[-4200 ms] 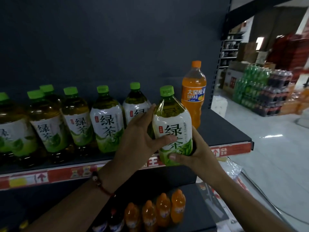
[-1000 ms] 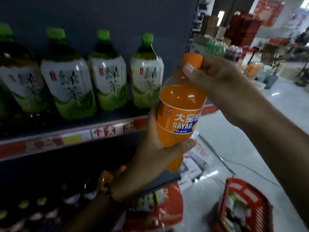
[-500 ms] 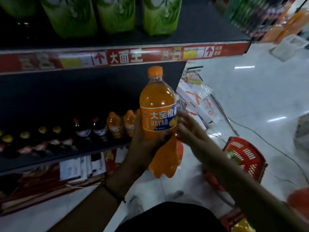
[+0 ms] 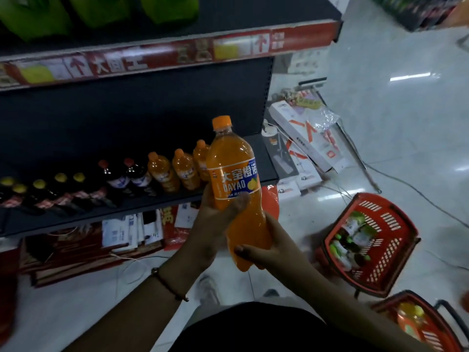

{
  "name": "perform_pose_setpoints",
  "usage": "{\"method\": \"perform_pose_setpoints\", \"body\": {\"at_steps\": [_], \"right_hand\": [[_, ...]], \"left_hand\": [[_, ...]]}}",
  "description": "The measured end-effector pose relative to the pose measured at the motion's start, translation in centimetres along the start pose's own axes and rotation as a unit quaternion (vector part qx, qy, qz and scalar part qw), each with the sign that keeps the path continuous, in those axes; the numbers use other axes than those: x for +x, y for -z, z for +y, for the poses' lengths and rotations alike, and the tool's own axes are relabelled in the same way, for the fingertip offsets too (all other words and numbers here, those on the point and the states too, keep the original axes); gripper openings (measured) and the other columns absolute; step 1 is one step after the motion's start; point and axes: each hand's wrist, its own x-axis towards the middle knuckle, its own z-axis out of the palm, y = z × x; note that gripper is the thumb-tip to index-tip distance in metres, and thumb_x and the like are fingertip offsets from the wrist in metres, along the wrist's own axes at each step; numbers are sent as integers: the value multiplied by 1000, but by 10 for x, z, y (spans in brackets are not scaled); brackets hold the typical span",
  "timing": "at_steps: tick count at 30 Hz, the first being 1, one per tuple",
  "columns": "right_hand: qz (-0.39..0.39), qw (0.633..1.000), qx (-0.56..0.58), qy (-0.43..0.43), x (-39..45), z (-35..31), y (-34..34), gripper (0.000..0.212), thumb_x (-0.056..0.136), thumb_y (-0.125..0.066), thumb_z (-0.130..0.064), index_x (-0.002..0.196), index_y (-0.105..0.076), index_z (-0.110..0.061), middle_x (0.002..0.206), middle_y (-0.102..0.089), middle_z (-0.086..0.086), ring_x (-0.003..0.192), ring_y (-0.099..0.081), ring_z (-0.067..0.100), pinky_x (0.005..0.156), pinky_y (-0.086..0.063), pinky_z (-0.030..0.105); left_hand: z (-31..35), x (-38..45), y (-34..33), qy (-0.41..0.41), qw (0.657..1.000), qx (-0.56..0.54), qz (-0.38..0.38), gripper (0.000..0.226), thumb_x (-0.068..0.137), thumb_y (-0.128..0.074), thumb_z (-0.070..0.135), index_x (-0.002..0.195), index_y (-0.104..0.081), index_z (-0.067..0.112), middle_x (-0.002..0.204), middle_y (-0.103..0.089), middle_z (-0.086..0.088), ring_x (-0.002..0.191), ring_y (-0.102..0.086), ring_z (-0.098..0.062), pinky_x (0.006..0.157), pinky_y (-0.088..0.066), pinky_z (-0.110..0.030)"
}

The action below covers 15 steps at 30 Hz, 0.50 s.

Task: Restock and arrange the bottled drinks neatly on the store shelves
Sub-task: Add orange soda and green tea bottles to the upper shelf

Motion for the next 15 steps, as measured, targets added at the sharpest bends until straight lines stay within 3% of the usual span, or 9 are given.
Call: {"method": "perform_pose_setpoints", "body": {"at_steps": [2,6,9,12,15], "right_hand": [[2,1000,7,-8,-10,14,23,89,57,-76,-49,127,-21,-48,127,-41,-13,119,-49,22,99,-49,47],[1,1000,23,-3,-29,41,64,86,58,-75,-49,125,-23,-47,111,-42,-24,103,-53,9,88,-53,34],[0,1000,29,4,-39,63,89,88,58,-79,-51,129,-27,-47,115,-44,-24,103,-53,7,94,-52,40],[-5,999,35,12,-48,83,112,86,52,-86,-58,122,-35,-53,122,-48,-21,108,-56,10,93,-54,41],[-14,1000,21,14,-48,95,131,92,43,-84,-63,121,-35,-57,126,-48,-16,111,-56,13,93,-54,41]], "left_hand": [[-5,1,-21,38,999,-16,-1,52,73,-64,50,122,-49,42,119,-64,11,106,-63,-15,78,-52,-36],[-22,-3,-60,66,998,-9,9,72,62,-72,62,127,-50,42,125,-66,4,112,-64,-22,91,-54,-47],[-35,-4,-85,67,998,9,17,81,57,-78,62,130,-50,41,126,-66,3,113,-64,-22,93,-54,-46],[-47,-6,-105,64,998,23,6,74,61,-77,49,129,-50,40,122,-67,4,109,-67,-18,82,-58,-36],[-55,-7,-115,58,997,50,-7,69,70,-82,45,131,-48,38,121,-67,6,109,-67,-16,88,-58,-38]]}}
